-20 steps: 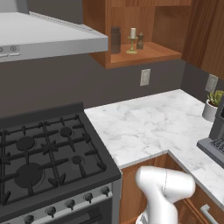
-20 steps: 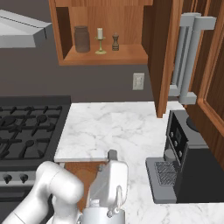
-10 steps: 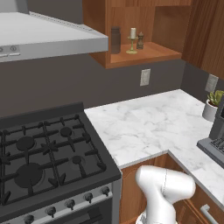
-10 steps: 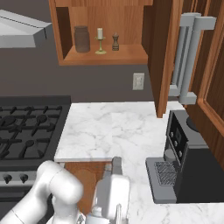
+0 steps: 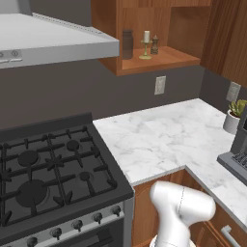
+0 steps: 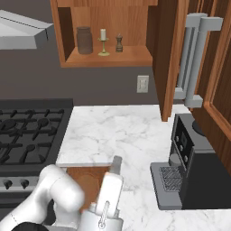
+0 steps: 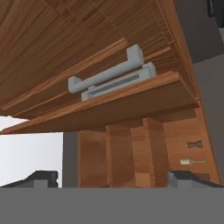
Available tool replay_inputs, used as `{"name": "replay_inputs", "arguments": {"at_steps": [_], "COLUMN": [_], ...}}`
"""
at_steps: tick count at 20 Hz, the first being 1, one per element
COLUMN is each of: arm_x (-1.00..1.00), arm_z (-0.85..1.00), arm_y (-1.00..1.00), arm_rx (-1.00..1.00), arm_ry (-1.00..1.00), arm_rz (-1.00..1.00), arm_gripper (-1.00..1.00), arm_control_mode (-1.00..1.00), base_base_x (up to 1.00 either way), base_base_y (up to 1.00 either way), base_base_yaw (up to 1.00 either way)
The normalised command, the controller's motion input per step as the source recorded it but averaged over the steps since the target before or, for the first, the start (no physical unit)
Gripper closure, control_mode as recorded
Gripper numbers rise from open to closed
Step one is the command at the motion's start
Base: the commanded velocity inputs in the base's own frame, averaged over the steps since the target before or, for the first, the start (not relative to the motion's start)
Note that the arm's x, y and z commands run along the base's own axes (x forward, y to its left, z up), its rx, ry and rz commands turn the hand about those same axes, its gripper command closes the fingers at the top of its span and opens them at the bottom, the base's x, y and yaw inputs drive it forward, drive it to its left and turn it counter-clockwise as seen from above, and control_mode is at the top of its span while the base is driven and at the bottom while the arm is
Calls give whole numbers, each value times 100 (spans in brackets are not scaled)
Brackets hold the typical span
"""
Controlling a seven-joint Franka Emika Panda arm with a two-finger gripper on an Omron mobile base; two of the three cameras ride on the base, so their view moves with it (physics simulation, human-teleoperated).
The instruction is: Pick the jar and candle from the dining table and place them in the open cabinet. Close the cabinet after placing the objects.
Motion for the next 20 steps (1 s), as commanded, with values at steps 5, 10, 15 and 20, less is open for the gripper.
{"name": "replay_inputs", "arguments": {"at_steps": [5, 10, 15, 20], "arm_x": [24, 18, 16, 7], "arm_z": [0, -2, -3, -4], "arm_y": [7, 0, 0, 0], "arm_rx": [0, 0, 0, 0], "arm_ry": [0, 0, 2, 6], "arm_rz": [-14, -3, 0, 0], "arm_gripper": [-100, -100, -100, -100], "arm_control_mode": [-100, -100, -100, -100], "base_base_x": [0, 0, 0, 0], "base_base_y": [0, 0, 0, 0], "base_base_yaw": [0, 0, 0, 0]}}
